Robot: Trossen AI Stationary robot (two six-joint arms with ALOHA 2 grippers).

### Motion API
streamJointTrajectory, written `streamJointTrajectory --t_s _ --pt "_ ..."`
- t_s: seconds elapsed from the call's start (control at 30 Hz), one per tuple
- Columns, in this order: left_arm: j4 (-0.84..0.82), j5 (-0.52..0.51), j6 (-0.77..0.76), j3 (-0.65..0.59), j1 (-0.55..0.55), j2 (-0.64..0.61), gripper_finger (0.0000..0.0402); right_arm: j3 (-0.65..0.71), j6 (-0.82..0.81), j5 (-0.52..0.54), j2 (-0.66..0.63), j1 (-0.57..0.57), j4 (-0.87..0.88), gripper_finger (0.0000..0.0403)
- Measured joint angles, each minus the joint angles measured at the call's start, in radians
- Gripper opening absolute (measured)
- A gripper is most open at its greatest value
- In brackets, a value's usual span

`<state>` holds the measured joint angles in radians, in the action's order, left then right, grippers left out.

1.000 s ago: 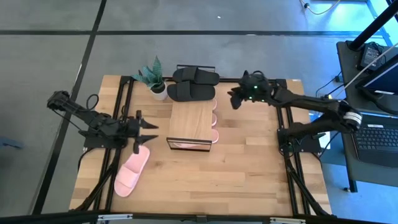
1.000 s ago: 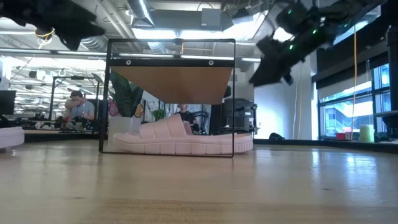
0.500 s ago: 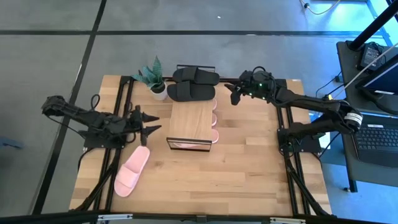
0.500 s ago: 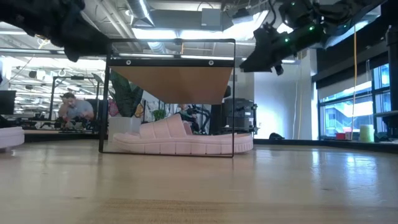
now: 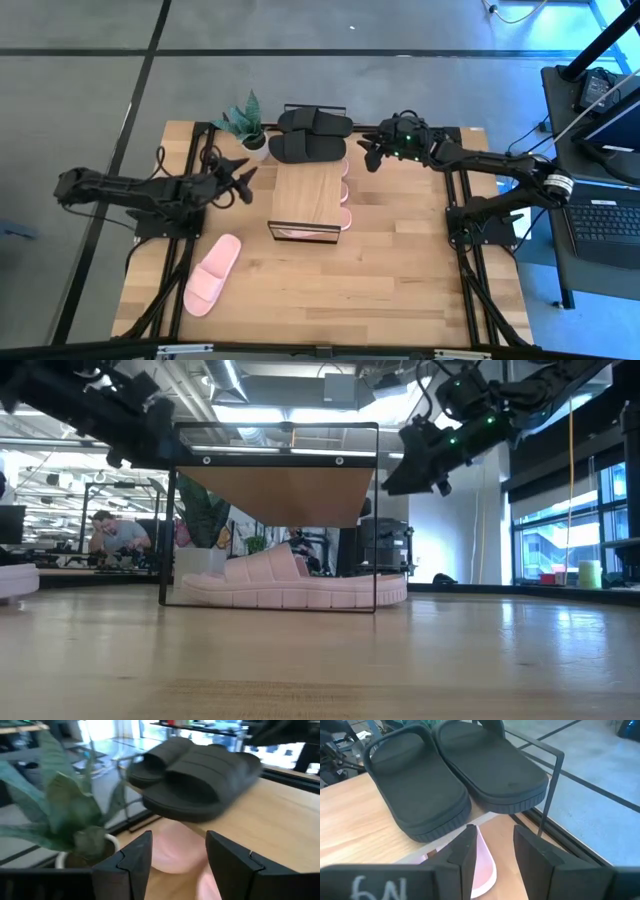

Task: Pick and place slides into the shelf
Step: Adjust the black slide on the shelf

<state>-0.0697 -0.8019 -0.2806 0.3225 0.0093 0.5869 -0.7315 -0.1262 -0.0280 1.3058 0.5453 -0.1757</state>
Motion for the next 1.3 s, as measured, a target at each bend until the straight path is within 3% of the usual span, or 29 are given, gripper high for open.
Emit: streamJointTrajectory --t_s 0.1,0.3,0.8,1.07,1.3 --pt "0.037 0.022 0.020 0.000 0.065 0.038 0.0176 0.000 0.000 0.000 0.007 0.000 0.001 0.0130" --pt "0.119 0.169 0.021 0.000 0.172 0.136 0.0176 0.000 0.002 0.000 0.008 0.000 0.000 0.0130" --pt "0.326 0.169 0.028 0.000 0.344 0.317 0.0176 0.000 0.017 -0.001 0.008 0.000 0.010 0.0130" --pt "0.392 0.246 0.027 0.000 0.377 0.354 0.0176 0.000 0.029 -0.001 0.008 0.000 0.024 0.0130" --pt "0.433 0.245 0.027 0.005 0.379 0.389 0.0176 0.000 0.030 -0.001 0.008 0.000 0.029 0.0130"
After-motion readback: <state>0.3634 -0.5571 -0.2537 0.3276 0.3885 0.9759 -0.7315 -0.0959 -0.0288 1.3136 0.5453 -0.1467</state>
